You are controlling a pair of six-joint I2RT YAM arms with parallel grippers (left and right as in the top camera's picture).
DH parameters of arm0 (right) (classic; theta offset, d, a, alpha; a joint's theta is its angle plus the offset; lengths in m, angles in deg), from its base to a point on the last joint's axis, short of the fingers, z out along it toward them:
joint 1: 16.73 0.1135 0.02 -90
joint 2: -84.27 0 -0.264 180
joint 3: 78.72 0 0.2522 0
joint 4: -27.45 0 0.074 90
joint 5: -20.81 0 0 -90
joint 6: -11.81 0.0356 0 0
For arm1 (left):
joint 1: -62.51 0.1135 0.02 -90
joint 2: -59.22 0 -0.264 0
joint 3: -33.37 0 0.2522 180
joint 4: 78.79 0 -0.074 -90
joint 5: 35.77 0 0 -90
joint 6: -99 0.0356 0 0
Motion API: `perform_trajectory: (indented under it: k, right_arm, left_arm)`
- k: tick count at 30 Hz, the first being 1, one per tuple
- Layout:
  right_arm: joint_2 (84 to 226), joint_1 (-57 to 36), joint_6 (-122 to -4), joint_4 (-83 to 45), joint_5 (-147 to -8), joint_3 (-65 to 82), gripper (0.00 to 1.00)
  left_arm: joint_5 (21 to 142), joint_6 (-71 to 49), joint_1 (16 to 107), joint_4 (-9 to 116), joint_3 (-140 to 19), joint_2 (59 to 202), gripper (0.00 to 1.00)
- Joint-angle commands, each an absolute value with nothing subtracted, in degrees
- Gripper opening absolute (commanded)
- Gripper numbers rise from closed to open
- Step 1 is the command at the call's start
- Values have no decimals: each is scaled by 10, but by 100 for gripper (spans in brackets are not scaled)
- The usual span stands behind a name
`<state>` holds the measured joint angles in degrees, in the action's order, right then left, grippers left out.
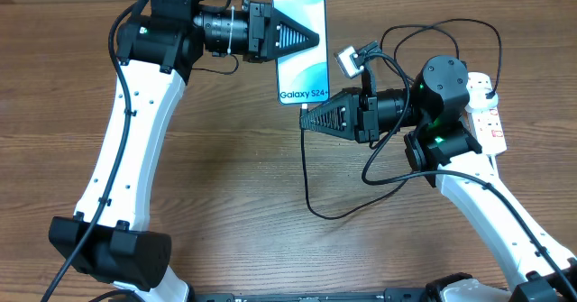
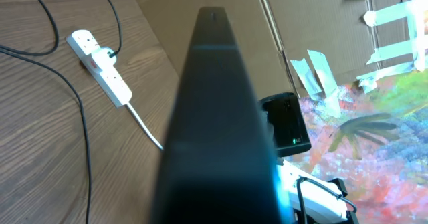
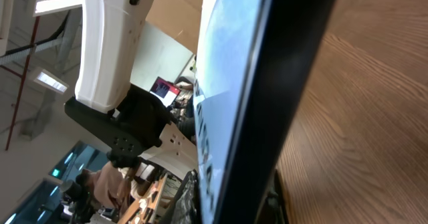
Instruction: Plug charger to phone and switch on socket
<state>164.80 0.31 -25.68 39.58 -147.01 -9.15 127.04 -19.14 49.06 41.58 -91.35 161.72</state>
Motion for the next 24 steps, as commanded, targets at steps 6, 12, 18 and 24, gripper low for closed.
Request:
perform_trajectory:
  k: [6, 12, 18, 24]
  right_arm:
    - [1647, -1, -255, 406, -1423, -83, 4]
    - [1647, -1, -254, 406, -1419, -83, 4]
    - [1647, -1, -239, 404, -1386, -83, 4]
    - [1647, -1, -239, 404, -1358, -83, 4]
  left_arm:
    - [1306, -126, 462, 354, -921, 1608, 4]
    - [1307, -102, 462, 324, -921, 1608, 4]
    - [1330, -89, 462, 320, -921, 1608, 4]
    - [1333, -87, 462, 320, -921, 1608, 4]
